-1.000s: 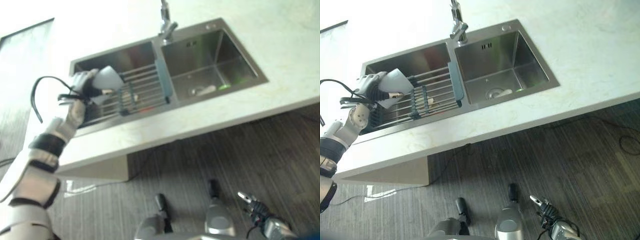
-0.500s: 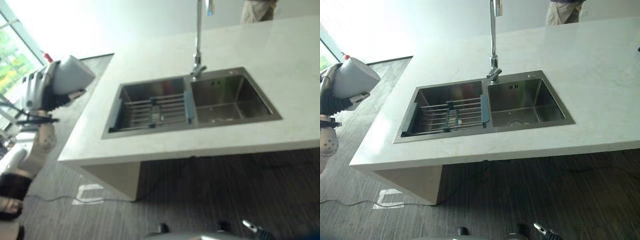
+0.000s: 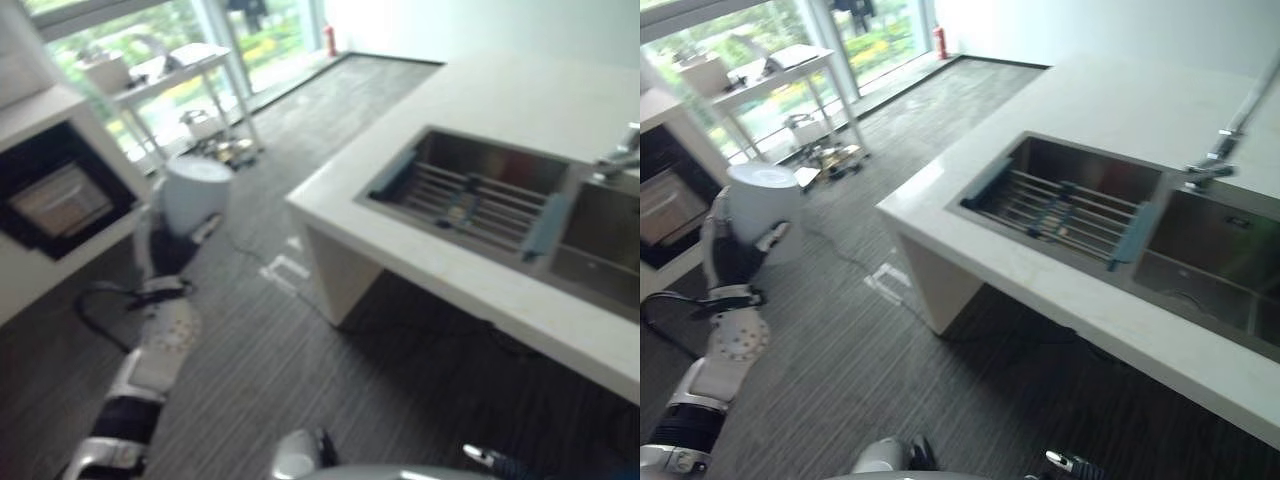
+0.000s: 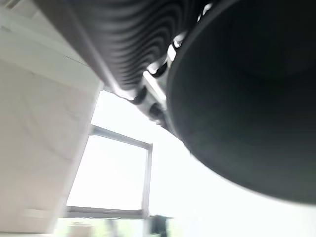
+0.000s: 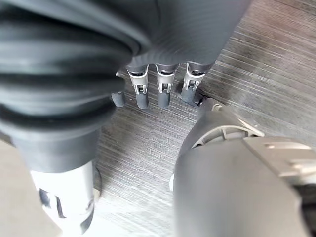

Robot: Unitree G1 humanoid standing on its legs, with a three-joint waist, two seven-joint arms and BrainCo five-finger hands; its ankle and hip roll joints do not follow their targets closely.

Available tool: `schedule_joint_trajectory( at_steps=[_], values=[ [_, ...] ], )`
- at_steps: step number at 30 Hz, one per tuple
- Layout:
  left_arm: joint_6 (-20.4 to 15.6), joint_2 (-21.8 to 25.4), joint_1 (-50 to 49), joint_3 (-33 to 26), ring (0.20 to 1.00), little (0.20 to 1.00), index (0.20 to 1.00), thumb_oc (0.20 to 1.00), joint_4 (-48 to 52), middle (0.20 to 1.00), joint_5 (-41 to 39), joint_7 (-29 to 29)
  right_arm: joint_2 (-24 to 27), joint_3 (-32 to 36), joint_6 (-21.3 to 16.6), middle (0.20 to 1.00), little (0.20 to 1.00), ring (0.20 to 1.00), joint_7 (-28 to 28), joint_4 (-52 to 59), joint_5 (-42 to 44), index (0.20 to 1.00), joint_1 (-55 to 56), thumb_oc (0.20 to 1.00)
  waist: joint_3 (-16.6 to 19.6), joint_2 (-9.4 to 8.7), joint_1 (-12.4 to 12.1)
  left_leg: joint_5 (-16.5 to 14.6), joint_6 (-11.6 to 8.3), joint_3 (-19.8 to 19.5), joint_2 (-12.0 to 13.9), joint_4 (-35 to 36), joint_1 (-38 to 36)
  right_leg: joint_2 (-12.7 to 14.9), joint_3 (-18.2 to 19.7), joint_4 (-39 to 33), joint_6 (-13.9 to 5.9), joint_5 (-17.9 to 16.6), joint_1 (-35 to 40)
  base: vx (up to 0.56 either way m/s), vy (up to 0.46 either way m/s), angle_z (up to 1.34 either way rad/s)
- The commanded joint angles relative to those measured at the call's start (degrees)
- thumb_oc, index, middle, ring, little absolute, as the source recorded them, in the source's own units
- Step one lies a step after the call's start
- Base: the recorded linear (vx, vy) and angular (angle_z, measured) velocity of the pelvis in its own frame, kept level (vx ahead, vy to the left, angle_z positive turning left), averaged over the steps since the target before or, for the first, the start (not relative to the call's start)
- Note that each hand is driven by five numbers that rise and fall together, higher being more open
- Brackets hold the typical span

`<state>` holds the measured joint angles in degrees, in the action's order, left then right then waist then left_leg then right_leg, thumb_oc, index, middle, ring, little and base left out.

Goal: Place the dishes in the dishwasher.

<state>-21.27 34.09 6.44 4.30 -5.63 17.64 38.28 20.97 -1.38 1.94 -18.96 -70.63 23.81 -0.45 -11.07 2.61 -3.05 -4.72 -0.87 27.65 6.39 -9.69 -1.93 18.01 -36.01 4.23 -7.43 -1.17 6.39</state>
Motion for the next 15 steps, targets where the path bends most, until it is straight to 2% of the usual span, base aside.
schedule_joint_trajectory(
  at_steps=[1,4,6,7,8,10,12,14,15],
  values=[
    [-1.3,3.8,2.9,-5.9,0.200,0.200,0.200,0.200,-0.8,0.200,1.5,0.4,-2.3,-0.5,-1.1,1.000,1.000,1.000,1.8,0.0,1.9,1.000,-2.9,1.000,-1.9,1.68,-0.4,-2.0,-0.52,-8.7,-0.4,4.6,-3.6,-0.7,6.2,4.5,-0.25,5.7,0.0,0.07,0.295,0.87],
    [-0.4,3.4,2.6,-5.6,0.200,0.200,0.200,0.200,1.4,0.200,3.9,-1.0,-3.4,0.4,-1.2,1.000,1.000,1.000,3.2,1.2,2.7,1.000,-2.5,1.000,-2.2,1.69,-2.2,-3.3,1.65,-12.1,-3.4,4.5,-3.1,1.8,7.0,9.7,0.06,6.4,-0.2,0.10,0.324,0.58],
    [-1.1,2.9,2.2,-5.1,0.200,0.200,0.200,0.200,2.3,0.200,4.5,-1.8,-4.1,1.1,-1.6,1.000,1.000,1.000,4.3,2.5,4.0,1.000,-2.1,1.000,-2.6,1.78,-1.9,-3.7,3.36,-14.4,-5.1,5.6,-3.4,1.9,10.8,15.0,0.02,6.9,-1.7,0.10,0.281,0.89],
    [-1.3,3.0,2.5,-4.4,0.200,0.200,0.200,0.200,2.1,0.200,4.6,-1.8,-4.5,1.0,-2.1,1.000,1.000,1.000,5.0,3.4,4.1,1.000,-1.6,1.000,-2.9,1.73,-0.9,-3.8,4.13,-16.5,-6.0,6.3,-3.7,-0.6,14.8,16.2,0.32,8.6,-3.0,0.07,0.190,1.29],
    [-2.2,3.7,3.5,-3.5,0.200,0.200,0.200,0.200,1.4,0.200,4.1,-2.0,-4.6,0.9,-2.6,1.000,1.000,1.000,5.2,4.4,4.8,1.000,-1.0,1.000,-3.2,1.67,0.4,-2.6,4.83,-17.5,-6.5,7.0,-3.3,-4.5,17.3,15.3,1.21,10.3,-4.1,0.07,0.159,1.60],
    [-1.7,4.6,5.1,-2.2,0.200,0.200,0.200,0.200,0.8,0.200,4.4,-1.8,-4.4,0.4,-2.5,1.000,1.000,1.000,5.0,5.3,5.1,1.000,-0.9,1.000,-3.1,1.09,1.2,-2.1,4.84,-19.5,-7.3,8.4,-3.3,-7.3,19.7,11.7,0.98,10.7,-4.4,0.07,0.040,1.88],
    [-1.5,5.3,6.3,-1.6,0.200,0.200,0.200,0.200,-0.2,0.200,3.8,-4.3,-3.8,0.3,-2.4,1.000,1.000,1.000,5.0,4.4,5.5,1.000,-1.0,1.000,-2.8,0.24,1.9,-1.9,4.81,-21.7,-8.5,9.8,-3.7,-8.9,22.9,5.9,0.16,8.0,-4.4,0.13,-0.082,1.48],
    [1.8,5.8,8.1,1.0,0.200,0.200,0.200,0.200,-2.0,0.200,2.3,-11.2,-2.6,1.0,-1.4,1.000,1.000,1.000,7.5,2.1,2.5,1.000,-1.8,1.000,-2.0,-0.51,2.8,-1.9,4.99,-25.3,-9.5,10.6,-3.6,-10.7,29.3,1.0,-0.81,4.2,-5.8,0.21,-0.196,1.28],
    [2.3,5.8,8.2,1.5,0.200,0.200,0.200,0.200,-2.4,0.200,2.3,-11.4,-2.5,0.9,-1.1,1.000,1.000,1.000,8.0,1.6,1.7,1.000,-2.1,1.000,-1.9,-0.61,2.9,-2.1,5.09,-26.0,-9.7,10.4,-3.5,-11.1,30.4,0.6,-0.81,3.8,-6.0,0.22,-0.238,0.87]
  ],
)
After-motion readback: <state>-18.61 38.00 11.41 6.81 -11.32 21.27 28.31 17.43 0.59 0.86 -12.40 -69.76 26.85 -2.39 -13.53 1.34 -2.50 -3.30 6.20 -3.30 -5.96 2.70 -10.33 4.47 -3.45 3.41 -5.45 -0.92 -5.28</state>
